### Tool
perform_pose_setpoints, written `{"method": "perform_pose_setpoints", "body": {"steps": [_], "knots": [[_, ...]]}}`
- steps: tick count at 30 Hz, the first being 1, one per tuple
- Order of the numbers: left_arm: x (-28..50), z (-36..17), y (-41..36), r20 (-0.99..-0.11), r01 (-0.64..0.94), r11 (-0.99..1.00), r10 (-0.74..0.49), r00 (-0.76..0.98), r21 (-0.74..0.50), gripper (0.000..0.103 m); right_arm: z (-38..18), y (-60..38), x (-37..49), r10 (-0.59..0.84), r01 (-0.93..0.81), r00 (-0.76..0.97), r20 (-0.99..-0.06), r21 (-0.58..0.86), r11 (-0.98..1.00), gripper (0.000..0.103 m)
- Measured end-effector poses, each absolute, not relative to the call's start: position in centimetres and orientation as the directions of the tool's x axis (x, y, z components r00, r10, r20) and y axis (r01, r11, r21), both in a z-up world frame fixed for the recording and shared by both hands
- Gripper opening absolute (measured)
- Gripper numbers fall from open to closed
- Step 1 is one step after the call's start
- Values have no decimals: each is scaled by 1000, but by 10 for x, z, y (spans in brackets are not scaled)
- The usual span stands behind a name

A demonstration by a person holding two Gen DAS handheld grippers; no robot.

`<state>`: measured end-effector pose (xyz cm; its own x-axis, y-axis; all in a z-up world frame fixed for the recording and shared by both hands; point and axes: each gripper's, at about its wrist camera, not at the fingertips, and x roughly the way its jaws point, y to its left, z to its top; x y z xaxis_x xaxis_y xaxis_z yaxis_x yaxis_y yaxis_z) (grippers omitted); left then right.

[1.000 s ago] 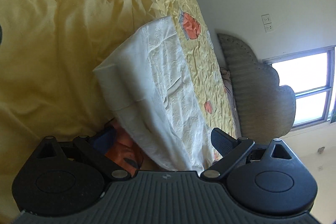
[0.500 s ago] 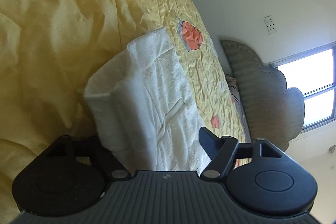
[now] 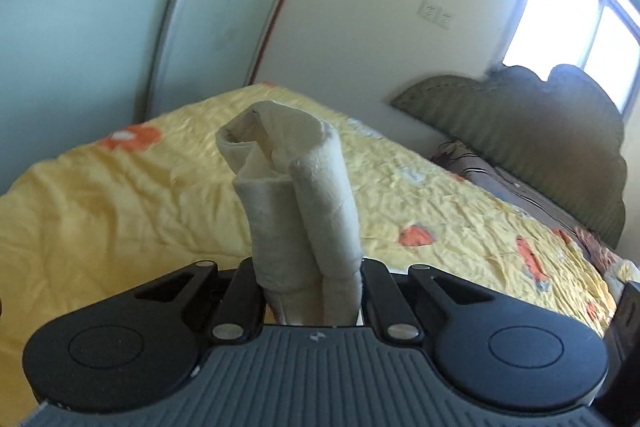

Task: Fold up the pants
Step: 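Grasp the pants edge with the left gripper and lift it up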

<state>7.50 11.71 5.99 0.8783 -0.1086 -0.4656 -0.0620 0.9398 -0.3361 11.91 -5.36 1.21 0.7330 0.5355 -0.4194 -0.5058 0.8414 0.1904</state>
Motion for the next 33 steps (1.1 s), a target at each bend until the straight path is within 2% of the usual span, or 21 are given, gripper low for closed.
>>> {"method": "perform_pose_setpoints", "body": {"steps": [5, 12, 17, 24, 33], "knots": [[72, 80, 57, -404, 81, 950, -204, 892, -302, 9, 30, -87, 103, 585, -518, 761, -282, 280, 809, 44], [72, 86, -11, -401, 214, 931, -325, 857, -296, 9, 31, -153, 77, 502, -408, 835, -227, 355, 841, 44], [64, 74, -71, -409, 328, 913, -403, 819, -244, 9, 24, -207, 59, 410, -298, 878, -247, 387, 872, 44], [59, 47, -146, -453, 446, 879, -471, 757, -168, 10, 4, -262, 39, 272, -146, 906, -325, 364, 920, 44], [56, 14, -194, -512, 534, 838, -510, 691, -113, 11, -24, -295, 25, 169, -24, 892, -420, 330, 944, 45]]}}
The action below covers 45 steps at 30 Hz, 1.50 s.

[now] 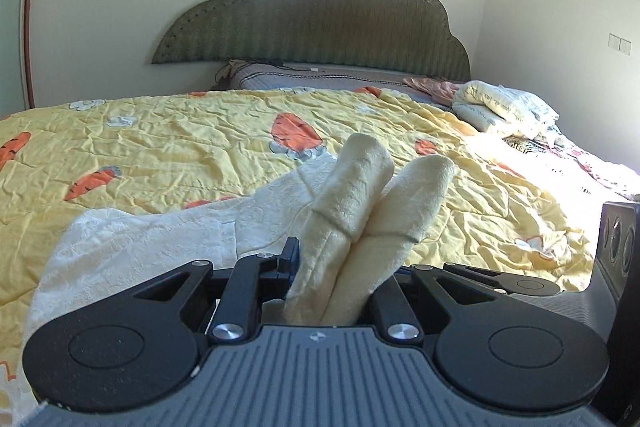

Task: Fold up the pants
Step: 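Fold the lifted pants over onto the stack and open the left gripper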

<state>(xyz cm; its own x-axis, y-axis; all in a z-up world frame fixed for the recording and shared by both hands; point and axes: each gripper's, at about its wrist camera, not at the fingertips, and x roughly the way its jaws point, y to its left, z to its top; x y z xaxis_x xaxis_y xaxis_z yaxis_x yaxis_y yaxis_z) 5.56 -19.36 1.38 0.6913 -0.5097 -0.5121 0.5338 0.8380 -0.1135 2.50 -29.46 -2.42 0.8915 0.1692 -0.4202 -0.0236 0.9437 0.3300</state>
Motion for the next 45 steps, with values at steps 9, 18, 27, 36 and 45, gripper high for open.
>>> {"method": "perform_pose_setpoints", "body": {"steps": [9, 18, 27, 36, 45], "knots": [[59, -10, -221, -586, 590, 806, -499, 639, -43, 30, -36, -323, -14, -13, 101, 834, -551, 130, 986, 51], [50, 8, -213, -552, 632, 770, -564, 615, -84, 60, -34, -356, -62, -206, 327, 825, -526, 147, 933, 51], [65, 44, -141, -448, 553, 766, -641, 623, -328, 91, 4, -339, -75, -113, 221, 933, -341, 295, 930, 56], [73, 44, -99, -454, 478, 820, -572, 683, -314, 91, -4, -336, -80, 67, 112, 925, -373, 437, 893, 59], [67, 20, 18, -540, 244, 917, -386, 748, -316, 91, -32, -308, -53, 216, 82, 846, -487, 519, 851, 58]]}}
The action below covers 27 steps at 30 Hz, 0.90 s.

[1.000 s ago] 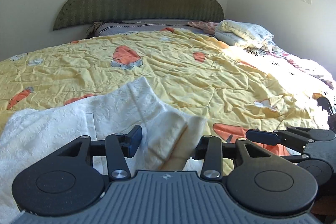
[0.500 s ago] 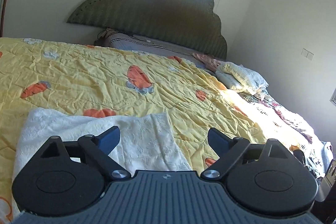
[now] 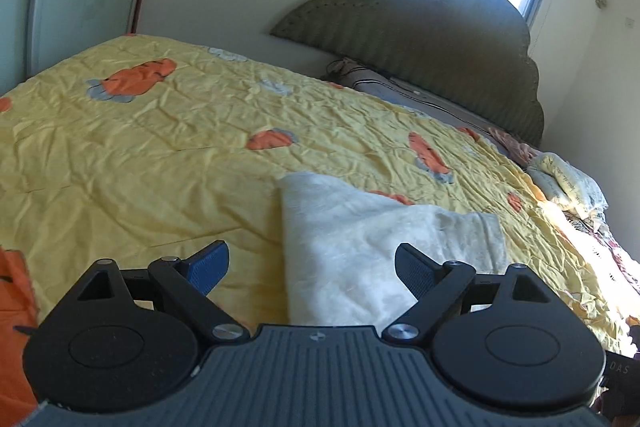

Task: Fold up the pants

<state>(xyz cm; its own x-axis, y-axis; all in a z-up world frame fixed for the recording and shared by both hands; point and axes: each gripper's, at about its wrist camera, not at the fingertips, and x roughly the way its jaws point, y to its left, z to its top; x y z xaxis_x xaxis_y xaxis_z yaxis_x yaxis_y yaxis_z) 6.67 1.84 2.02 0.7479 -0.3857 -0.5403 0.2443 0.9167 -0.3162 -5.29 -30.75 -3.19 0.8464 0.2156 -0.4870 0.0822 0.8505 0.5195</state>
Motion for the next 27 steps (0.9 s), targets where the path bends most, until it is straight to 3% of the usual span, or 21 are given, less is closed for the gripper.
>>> {"method": "perform_pose_setpoints", "body": {"steps": [6, 8, 10, 13, 17, 19, 22, 25, 27], "knots": [[46, 16, 25, -582, 395, 881, -470, 663, -261, 91, -38, -319, -42, 209, 120, 865, -456, 592, 797, 57], [34, 18, 9, -564, 455, 870, -475, 676, -188, 92, -39, -318, -37, 186, 138, 866, -464, 580, 803, 30], [25, 20, -8, -542, 488, 868, -454, 708, -90, 92, -39, -317, -36, 174, 143, 869, -464, 571, 808, 24], [20, 22, -23, -537, 510, 858, -457, 709, -57, 92, -29, -311, -45, 126, 147, 885, -448, 525, 838, 17], [21, 20, -34, -533, 557, 825, -512, 673, -89, 92, -20, -310, -52, 103, 142, 877, -470, 457, 878, 17], [24, 12, -43, -552, 558, 829, -487, 677, -47, 92, -34, -311, -46, 113, 159, 846, -521, 449, 879, 17], [26, -4, -58, -605, 574, 818, -441, 663, 32, 91, -44, -317, -47, 139, 174, 840, -525, 502, 847, 17], [23, -8, -59, -607, 580, 812, -430, 668, 62, 90, -34, -319, -53, 124, 169, 848, -516, 485, 858, 27], [22, 0, -55, -578, 575, 816, -444, 684, 54, 91, -20, -312, -57, 31, 197, 866, -500, 398, 896, 36]]}}
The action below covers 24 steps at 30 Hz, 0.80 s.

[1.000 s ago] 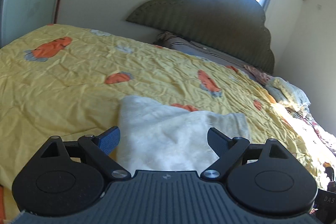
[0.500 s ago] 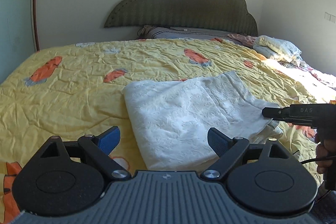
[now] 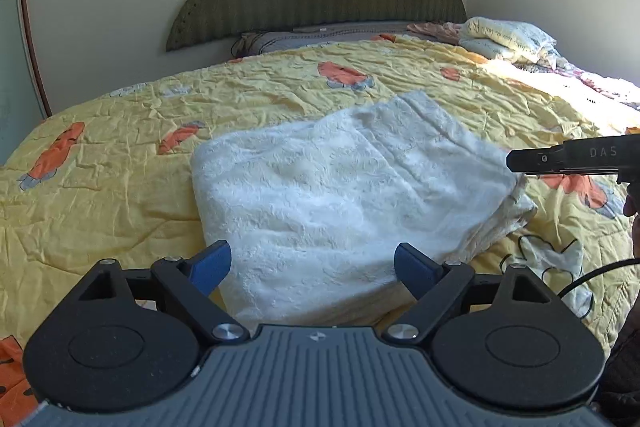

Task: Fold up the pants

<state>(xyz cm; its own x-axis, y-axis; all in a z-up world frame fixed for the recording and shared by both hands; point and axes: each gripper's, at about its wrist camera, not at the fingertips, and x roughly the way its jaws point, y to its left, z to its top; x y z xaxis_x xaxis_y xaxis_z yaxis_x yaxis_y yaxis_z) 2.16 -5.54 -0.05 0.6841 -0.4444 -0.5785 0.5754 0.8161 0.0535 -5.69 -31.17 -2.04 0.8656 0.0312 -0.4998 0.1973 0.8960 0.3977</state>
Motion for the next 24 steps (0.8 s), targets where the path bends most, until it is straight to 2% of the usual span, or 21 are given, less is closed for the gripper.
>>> {"method": "perform_pose_setpoints", "body": {"steps": [2, 4, 8, 11, 18, 24], "knots": [[24, 8, -55, -548, 565, 825, -464, 696, 21, 91, -6, -296, -58, -93, 228, 884, -457, 249, 941, 38], [31, 9, -60, -561, 567, 824, -472, 680, -5, 92, 2, -281, -51, -102, 189, 901, -422, 168, 968, 38], [34, -7, -74, -615, 585, 811, -453, 646, 17, 91, -10, -267, -31, 22, 71, 869, -494, 169, 983, 36], [28, -12, -77, -618, 563, 826, -423, 662, 37, 92, -28, -265, -31, -16, 94, 820, -572, 106, 990, 35], [28, 1, -79, -605, 453, 891, -348, 717, 25, 92, -8, -256, -41, -39, 79, 863, -505, 58, 995, 36], [30, -6, -82, -665, 401, 916, -293, 687, 10, 92, -26, -245, -30, -12, 38, 822, -569, 33, 999, 36]]}}
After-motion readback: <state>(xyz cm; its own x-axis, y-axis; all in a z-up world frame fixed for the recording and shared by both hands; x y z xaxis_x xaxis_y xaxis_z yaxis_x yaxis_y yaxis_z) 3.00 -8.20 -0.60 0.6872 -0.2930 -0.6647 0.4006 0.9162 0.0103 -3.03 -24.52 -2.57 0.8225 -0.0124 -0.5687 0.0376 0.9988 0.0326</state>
